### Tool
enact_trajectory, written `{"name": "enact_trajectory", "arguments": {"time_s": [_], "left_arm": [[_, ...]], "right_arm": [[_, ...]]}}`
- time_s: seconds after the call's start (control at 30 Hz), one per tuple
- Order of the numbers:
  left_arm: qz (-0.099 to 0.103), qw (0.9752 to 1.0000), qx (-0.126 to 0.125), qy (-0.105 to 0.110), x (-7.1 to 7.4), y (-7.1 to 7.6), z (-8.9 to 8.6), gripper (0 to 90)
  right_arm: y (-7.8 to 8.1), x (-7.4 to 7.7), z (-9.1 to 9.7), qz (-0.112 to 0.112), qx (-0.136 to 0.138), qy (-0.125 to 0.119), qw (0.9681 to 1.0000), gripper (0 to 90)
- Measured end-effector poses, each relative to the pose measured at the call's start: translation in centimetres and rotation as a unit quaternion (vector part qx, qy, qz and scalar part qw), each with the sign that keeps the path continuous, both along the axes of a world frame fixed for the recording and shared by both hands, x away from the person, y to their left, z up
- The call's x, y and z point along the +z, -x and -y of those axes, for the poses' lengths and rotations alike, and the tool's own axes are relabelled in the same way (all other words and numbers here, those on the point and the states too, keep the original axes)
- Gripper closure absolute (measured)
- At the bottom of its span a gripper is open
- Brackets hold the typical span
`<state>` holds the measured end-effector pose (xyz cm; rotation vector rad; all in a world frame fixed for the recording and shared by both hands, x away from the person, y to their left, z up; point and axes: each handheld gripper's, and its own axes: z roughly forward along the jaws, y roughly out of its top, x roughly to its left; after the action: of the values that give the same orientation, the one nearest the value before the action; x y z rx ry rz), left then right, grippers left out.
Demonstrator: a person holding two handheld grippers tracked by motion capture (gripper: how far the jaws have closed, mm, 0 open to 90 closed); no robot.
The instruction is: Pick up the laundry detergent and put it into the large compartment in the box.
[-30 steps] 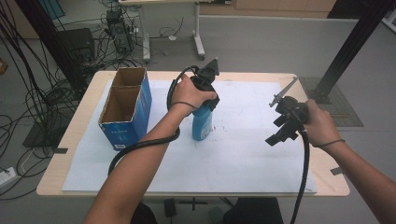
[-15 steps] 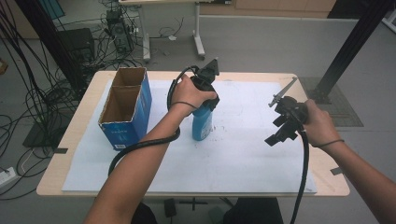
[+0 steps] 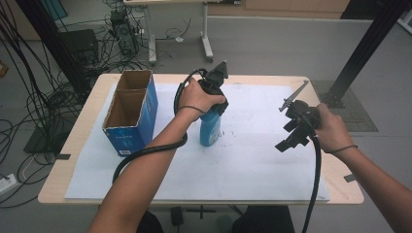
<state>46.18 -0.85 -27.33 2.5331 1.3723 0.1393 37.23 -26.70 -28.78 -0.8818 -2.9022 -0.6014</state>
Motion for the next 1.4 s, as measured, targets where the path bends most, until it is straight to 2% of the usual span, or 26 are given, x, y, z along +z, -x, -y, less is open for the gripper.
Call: {"name": "enact_trajectory", "arguments": {"time_s": [1.4], "left_arm": [[0.003, 1.0000, 0.003, -0.001, -0.01, 0.10, 0.06, 37.5]], "right_arm": [[0.01, 0.02, -0.02, 0.000, -0.001, -0.001, 1.0000, 7.6]]}}
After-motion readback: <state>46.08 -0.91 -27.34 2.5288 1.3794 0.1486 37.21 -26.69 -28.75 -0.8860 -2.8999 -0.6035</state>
